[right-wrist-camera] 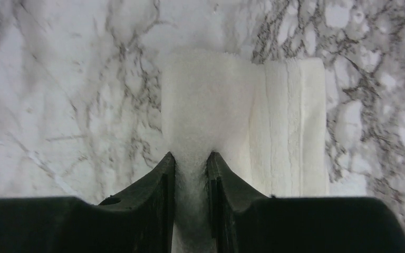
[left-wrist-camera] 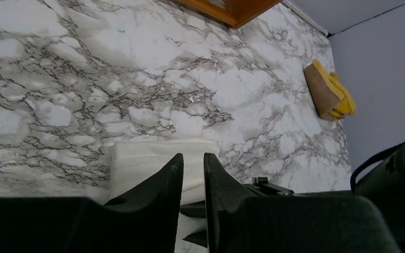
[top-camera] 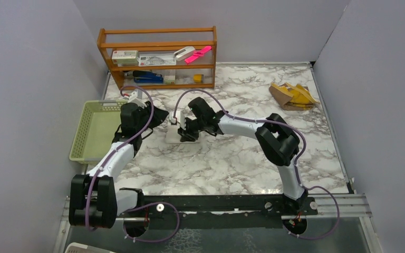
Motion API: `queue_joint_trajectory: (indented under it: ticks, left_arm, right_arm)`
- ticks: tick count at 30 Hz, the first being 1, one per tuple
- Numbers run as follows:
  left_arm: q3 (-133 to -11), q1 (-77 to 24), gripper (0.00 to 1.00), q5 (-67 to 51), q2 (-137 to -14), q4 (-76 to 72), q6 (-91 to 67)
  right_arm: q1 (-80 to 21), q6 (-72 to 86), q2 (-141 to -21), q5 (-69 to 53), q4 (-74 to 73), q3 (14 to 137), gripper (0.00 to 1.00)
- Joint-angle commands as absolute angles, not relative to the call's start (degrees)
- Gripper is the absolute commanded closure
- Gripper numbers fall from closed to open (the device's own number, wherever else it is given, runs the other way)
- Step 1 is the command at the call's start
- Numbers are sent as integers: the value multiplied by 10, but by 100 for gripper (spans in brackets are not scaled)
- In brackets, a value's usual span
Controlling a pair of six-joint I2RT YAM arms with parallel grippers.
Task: Roll the towels
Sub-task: Roll the towel at the center of the board.
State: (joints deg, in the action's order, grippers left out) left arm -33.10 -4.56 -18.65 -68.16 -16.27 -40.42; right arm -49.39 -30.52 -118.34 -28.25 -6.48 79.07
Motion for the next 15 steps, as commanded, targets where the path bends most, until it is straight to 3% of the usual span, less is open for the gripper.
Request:
queue_joint_trajectory:
  ticks: [1,12,15]
  left_arm:
    - [-313,-43,76,-222,-672,-133,-425]
    - [-277,-44,76,-280,-630,-115,-430]
    - [-254,-48,75,-286,-627,-139,-442]
  right_arm:
    - [-490,-168,-1244,-424,-264,887,75]
    - [-445,8,-1293,-584,-258,948,74]
    - [-442,31,-1325,-574,-263,983,74]
